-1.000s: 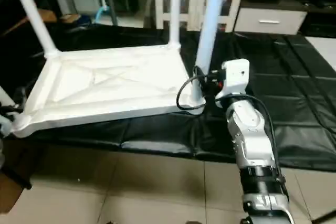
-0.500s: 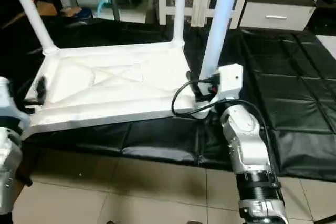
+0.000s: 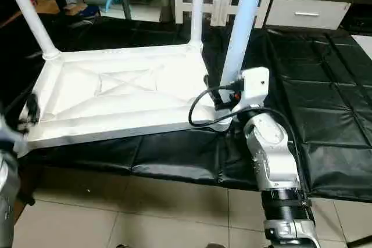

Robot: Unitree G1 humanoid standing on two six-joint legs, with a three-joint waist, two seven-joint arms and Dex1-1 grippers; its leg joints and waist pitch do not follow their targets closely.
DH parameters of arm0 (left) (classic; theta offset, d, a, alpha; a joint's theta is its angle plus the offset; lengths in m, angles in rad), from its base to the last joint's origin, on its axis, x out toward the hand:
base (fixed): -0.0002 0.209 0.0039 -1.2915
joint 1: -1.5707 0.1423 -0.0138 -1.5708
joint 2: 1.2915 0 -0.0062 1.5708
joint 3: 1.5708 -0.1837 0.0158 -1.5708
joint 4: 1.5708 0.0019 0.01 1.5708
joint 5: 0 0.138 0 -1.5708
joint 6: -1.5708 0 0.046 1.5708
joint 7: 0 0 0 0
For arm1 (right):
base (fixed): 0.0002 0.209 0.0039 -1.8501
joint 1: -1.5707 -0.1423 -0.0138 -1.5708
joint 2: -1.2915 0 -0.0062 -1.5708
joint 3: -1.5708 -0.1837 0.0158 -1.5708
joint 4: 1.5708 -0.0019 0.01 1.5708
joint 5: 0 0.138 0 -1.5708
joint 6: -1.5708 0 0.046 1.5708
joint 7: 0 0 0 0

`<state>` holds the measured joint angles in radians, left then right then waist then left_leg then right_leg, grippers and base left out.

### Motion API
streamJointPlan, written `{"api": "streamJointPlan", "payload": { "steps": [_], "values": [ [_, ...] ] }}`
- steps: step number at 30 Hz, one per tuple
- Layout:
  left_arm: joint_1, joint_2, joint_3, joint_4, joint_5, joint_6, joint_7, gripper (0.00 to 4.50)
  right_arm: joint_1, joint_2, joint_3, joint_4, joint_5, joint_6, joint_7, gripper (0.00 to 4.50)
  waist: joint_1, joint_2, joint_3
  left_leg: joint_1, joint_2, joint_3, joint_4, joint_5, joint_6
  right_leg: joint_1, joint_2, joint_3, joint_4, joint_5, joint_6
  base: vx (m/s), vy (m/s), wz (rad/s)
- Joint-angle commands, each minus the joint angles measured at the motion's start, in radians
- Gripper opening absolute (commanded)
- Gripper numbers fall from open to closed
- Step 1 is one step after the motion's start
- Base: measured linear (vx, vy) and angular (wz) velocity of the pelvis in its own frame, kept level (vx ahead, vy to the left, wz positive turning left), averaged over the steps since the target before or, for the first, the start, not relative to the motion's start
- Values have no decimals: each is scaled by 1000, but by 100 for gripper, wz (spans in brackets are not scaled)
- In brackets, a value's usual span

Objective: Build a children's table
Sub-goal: Rotate leg to tighten

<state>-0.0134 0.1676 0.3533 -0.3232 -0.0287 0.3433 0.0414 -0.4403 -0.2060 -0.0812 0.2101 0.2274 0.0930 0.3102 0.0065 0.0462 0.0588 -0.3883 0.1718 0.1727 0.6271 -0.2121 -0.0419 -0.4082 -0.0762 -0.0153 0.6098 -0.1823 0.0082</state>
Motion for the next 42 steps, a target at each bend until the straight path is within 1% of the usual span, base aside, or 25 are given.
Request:
{"api": "streamJointPlan", "payload": {
  "steps": [1, 3, 5, 7, 8, 9, 10, 12, 13, 15, 16, 17, 19, 20, 21, 23, 24, 25, 27, 31, 32, 34, 38, 39, 42],
  "values": [
    [1, -3, 19, -19, 31, 32, 45, 402, -43, 7, -41, 39, -3, -21, -54, 450, 0, 0, -61, 27, 42, -13, -93, -290, 7, 25, -35, 20, -79, -244, -180, 0, 0, 0],
    [4, 0, 31, -14, 41, 37, 61, 402, -56, 8, -50, 58, -15, -23, -82, 450, -1, 0, -62, 25, 39, -14, -93, -290, 0, 25, -34, 19, -78, -242, -173, 0, 0, 0],
    [3, 6, 54, 0, 42, 42, 74, 402, -68, 9, -58, 77, -21, -27, -100, 450, -1, -2, -62, 21, 36, -15, -93, -283, -4, 28, -34, 18, -77, -240, -158, 0, 0, 0],
    [-2, 19, 69, 12, 29, 37, 64, 414, -72, 12, -61, 86, -13, -25, -94, 421, -1, -2, -64, 18, 34, -16, -93, -281, -2, 27, -34, 18, -78, -238, -148, 0, 0, 0],
    [-14, 30, 92, 20, 4, 38, 52, 414, -79, 14, -61, 98, -9, -25, -88, 421, -1, -4, -67, 16, 34, -16, -91, -267, 0, 30, -34, 18, -75, -221, -150, 0, 0, 0],
    [-17, 44, 101, 22, -7, 37, 42, 414, -88, 18, -65, 111, 2, -19, -82, 404, -1, -4, -67, 16, 34, -16, -91, -267, 0, 30, -34, 18, -75, -221, -150, 0, 0, 0],
    [-16, 52, 105, 20, -15, 39, 35, 414, -94, 21, -68, 122, 9, -13, -81, 395, 0, 7, -68, 17, 33, -17, -91, -252, 5, 28, -33, 17, -71, -197, -159, 0, 0, 0],
    [-11, 52, 102, 10, -17, 44, 35, 414, -106, 20, -71, 145, 11, -6, -86, 376, -1, 2, -69, 18, 35, -16, -90, -240, 8, 29, -32, 16, -70, -167, -170, 0, 0, 0],
    [-10, 49, 100, 6, -16, 46, 37, 414, -110, 22, -74, 153, 15, 0, -89, 368, 1, 3, -71, 18, 35, -15, -88, -218, 15, 31, -33, 16, -66, -134, -184, 0, 0, 0],
    [-10, 47, 99, 3, -14, 49, 38, 414, -115, 24, -77, 162, 18, 2, -92, 351, 2, 3, -72, 17, 35, -14, -87, -201, 21, 32, -33, 16, -64, -113, -192, 0, 0, 0],
    [-12, 44, 94, 1, -13, 51, 39, 414, -121, 26, -81, 172, 21, 7, -96, 351, 4, 0, -73, 16, 35, -13, -85, -183, 29, 35, -34, 16, -62, -93, -198, 0, 0, 0],
    [-12, 44, 93, 1, -13, 51, 39, 414, -121, 27, -81, 173, 21, 7, -97, 340, 3, -1, -72, 14, 35, -13, -85, -178, 32, 36, -34, 16, -62, -90, -199, 0, 0, 0],
    [-15, 45, 86, 1, -19, 44, 28, 414, -128, 31, -86, 181, 25, 17, -103, 319, 5, 0, -72, 16, 36, -13, -85, -175, 38, 36, -35, 16, -62, -94, -203, 0, 0, 0],
    [-16, 48, 84, 0, -26, 42, 24, 414, -130, 32, -87, 184, 28, 18, -102, 312, 5, 0, -71, 17, 36, -12, -86, -186, 37, 35, -35, 15, -64, -113, -203, 0, 0, 0],
    [-15, 51, 81, 0, -31, 40, 19, 414, -133, 31, -86, 188, 25, 15, -102, 305, 5, -2, -70, 18, 36, -12, -87, -197, 33, 34, -35, 16, -65, -130, -201, 0, 0, 0],
    [-13, 58, 80, 2, -38, 39, 16, 414, -141, 30, -86, 197, 25, 10, -99, 296, 6, -1, -69, 19, 37, -12, -88, -214, 25, 32, -34, 16, -67, -152, -196, 0, 0, 0],
    [-12, 62, 85, 5, -40, 38, 13, 414, -146, 27, -88, 202, 25, 8, -99, 282, 5, -3, -69, 20, 37, -12, -89, -228, 18, 31, -34, 16, -68, -168, -192, 0, 0, 0],
    [-12, 62, 85, 5, -40, 38, 13, 414, -146, 27, -88, 202, 25, 8, -99, 272, 5, -3, -68, 20, 37, -13, -90, -235, 15, 31, -34, 16, -68, -176, -190, 0, 0, 0],
    [-10, 68, 94, 9, -42, 40, 13, 414, -157, 21, -95, 217, 24, 5, -102, 262, 4, -6, -67, 21, 37, -12, -91, -257, 6, 28, -34, 16, -72, -203, -178, 0, 0, 0],
    [-9, 72, 96, 11, -41, 41, 10, 414, -176, 8, -108, 251, 5, -9, -132, 225, 5, -6, -69, 20, 35, -13, -90, -244, 4, 28, -34, 17, -70, -195, -173, 0, 0, 0],
    [-8, 74, 94, 12, -42, 41, 5, 414, -180, 5, -112, 260, -2, -13, -146, 225, 6, -5, -70, 20, 35, -12, -89, -231, 4, 28, -34, 17, -69, -182, -174, 0, 0, 0],
    [-7, 77, 85, 8, -46, 40, 0, 414, -187, 0, -121, 274, -15, -23, -177, 191, 10, -6, -72, 21, 35, -10, -87, -206, 7, 29, -33, 17, -66, -153, -177, 0, 0, 0],
    [-12, 78, 63, 3, -50, 36, -10, 414, -190, -11, -131, 291, -45, -48, -234, 178, 18, -5, -74, 22, 34, -8, -83, -180, 13, 30, -32, 17, -63, -121, -180, 0, 0, 0],
    [-13, 79, 53, 1, -50, 35, -17, 414, -190, -14, -133, 294, -56, -56, -254, 173, 20, -7, -74, 20, 34, -8, -83, -171, 17, 31, -32, 17, -62, -111, -180, 0, 0, 0],
    [-18, 76, 34, -3, -50, 30, -29, 414, -185, -20, -140, 293, -78, -72, -304, 170, 24, -5, -74, 23, 34, -7, -83, -169, 16, 29, -31, 16, -62, -114, -177, 0, 0, 0]
  ]
}}
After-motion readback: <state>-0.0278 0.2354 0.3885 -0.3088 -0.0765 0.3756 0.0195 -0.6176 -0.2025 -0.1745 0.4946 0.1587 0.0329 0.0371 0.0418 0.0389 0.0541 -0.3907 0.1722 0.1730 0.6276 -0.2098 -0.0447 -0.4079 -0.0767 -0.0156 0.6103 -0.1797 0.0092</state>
